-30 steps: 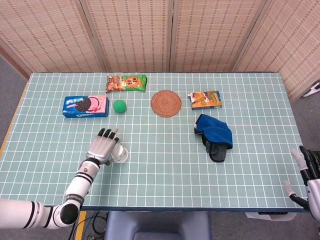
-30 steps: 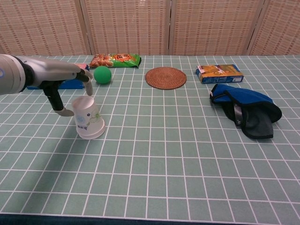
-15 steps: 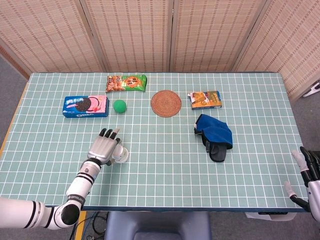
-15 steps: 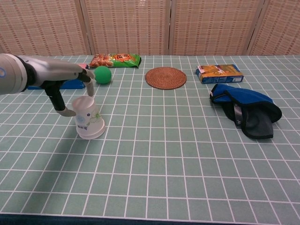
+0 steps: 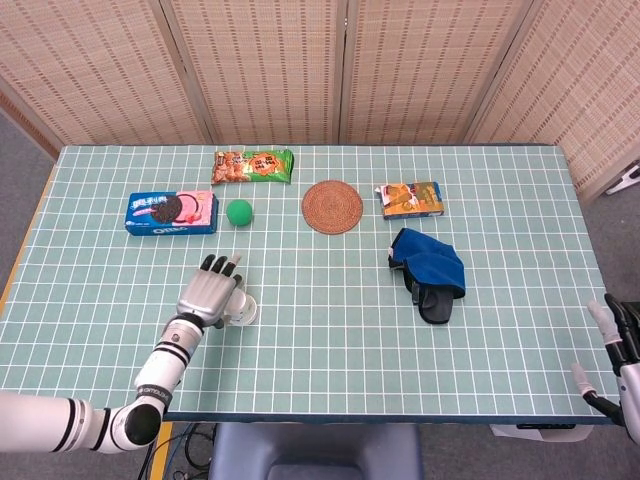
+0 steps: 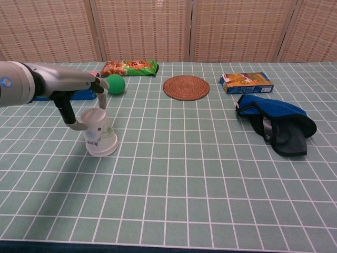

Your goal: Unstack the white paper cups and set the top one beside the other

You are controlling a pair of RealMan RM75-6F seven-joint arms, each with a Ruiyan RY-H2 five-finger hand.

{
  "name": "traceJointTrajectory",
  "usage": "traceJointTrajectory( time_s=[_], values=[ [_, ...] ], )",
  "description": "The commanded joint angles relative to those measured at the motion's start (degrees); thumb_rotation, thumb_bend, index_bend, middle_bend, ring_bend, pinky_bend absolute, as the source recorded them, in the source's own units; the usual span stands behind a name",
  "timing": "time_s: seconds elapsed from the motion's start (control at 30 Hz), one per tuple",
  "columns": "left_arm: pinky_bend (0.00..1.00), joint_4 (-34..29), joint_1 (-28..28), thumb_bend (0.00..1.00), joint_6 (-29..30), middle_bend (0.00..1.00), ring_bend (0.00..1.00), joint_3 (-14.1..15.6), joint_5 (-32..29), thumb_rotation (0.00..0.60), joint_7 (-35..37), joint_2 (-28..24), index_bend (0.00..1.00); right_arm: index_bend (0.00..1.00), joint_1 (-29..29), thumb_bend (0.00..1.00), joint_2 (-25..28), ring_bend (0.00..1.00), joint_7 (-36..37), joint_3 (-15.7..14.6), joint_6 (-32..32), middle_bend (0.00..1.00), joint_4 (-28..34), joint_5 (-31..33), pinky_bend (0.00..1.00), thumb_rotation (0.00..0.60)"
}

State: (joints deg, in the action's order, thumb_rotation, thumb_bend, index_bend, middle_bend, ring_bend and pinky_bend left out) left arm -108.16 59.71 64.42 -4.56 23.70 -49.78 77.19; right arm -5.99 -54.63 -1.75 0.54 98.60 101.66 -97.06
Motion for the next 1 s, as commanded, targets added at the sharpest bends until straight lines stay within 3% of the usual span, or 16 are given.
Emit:
traceJointTrajectory(
  time_s=[0.03,0.6,1.0],
  values=[
    [0.0,0.29,0.18,0.3,-0.27,0.0,0.0,0.09,-0.11,0.6,-0.06,0.21,0.37,0.01,-0.1,0.34,0.01,0.0,0.07,0.04,0.21,0.0,-0.02,-0.02,0.0,0.6],
    [0.0,0.9,0.59,0.3,-0.71,0.0,0.0,0.19,0.0,0.6,0.7,0.09,0.44,0.01,-0.15,0.34,0.02,0.0,0.09,0.02,0.14,0.0,-0.12,-0.11,0.0,0.6],
    [0.0,-2.16,1.74,0.29,2.58,0.0,0.0,-0.11,-2.01,0.6,-1.94,-0.19,0.44,0.01,-0.07,0.34,0.23,0.0,0.41,-0.09,-0.06,0.0,-0.12,-0.3,0.0,0.6]
  ],
)
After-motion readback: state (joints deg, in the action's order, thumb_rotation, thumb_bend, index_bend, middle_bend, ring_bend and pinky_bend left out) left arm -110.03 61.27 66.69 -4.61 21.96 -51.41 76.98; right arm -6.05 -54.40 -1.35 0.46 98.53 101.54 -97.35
